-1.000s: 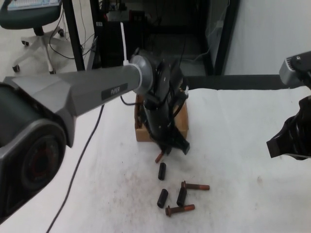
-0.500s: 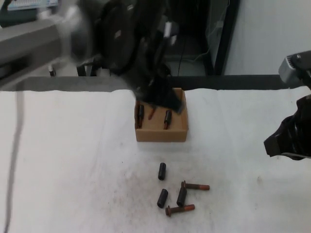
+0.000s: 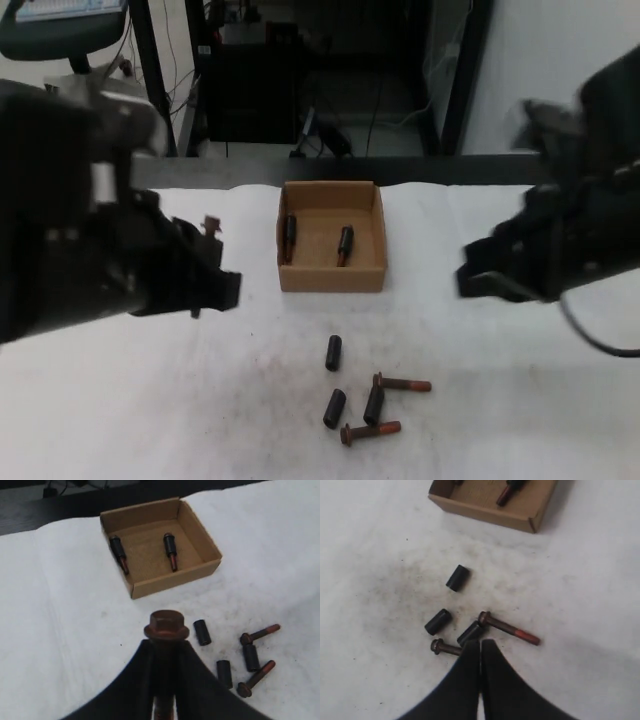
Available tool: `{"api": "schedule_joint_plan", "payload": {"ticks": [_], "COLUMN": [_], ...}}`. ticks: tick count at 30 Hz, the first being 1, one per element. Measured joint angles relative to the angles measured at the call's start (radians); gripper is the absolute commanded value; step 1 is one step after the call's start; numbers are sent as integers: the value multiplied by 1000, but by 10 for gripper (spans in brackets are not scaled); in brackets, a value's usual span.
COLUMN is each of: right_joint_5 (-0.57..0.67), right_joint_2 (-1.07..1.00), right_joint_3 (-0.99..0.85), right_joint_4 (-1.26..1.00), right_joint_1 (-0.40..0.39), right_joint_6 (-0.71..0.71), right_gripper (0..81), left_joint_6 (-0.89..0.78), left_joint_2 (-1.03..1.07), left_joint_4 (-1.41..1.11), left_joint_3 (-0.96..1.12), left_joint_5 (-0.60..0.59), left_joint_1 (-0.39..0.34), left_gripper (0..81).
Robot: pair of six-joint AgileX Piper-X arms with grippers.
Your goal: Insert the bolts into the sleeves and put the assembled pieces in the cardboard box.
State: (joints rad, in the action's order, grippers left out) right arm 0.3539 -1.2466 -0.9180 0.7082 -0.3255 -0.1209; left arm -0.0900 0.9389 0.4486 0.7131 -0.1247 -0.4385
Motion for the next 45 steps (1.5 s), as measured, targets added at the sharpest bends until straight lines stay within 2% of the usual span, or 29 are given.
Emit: {"api": "schedule_joint_plan", "payload": {"ticks": [6,10,14,16,22,29,45], "right_joint_5": [35,36,-5,-37,-97,-116,-88], "right_joint_2": [-212,-348,-436,-476,-562,-624,-680], "right_joint_3": [-68,-202,-302,-351,-427,-431,-436], "right_joint_4": [-96,-104,-66,-29,68,125,109], "right_joint_1": [-114,-198,-235,-243,-244,-244,-244], "right_joint_6": [-124,-150,-161,-168,-171,-176,-256], "right_gripper": [0,110,251,281,281,281,279], "left_joint_6": [-2,-3,-7,-7,-7,8,16], "left_joint_2": [-23,-23,-23,-23,-23,-31,-31], "left_joint_4": [7,38,65,74,96,97,99], "left_joint_3": [0,-1,-1,-1,-1,-1,-1], "left_joint_5": [-24,-27,-27,-27,-34,-34,-34], "left_joint_1": [41,76,106,111,110,110,110], "left_gripper": [1,1,1,1,1,1,1]}}
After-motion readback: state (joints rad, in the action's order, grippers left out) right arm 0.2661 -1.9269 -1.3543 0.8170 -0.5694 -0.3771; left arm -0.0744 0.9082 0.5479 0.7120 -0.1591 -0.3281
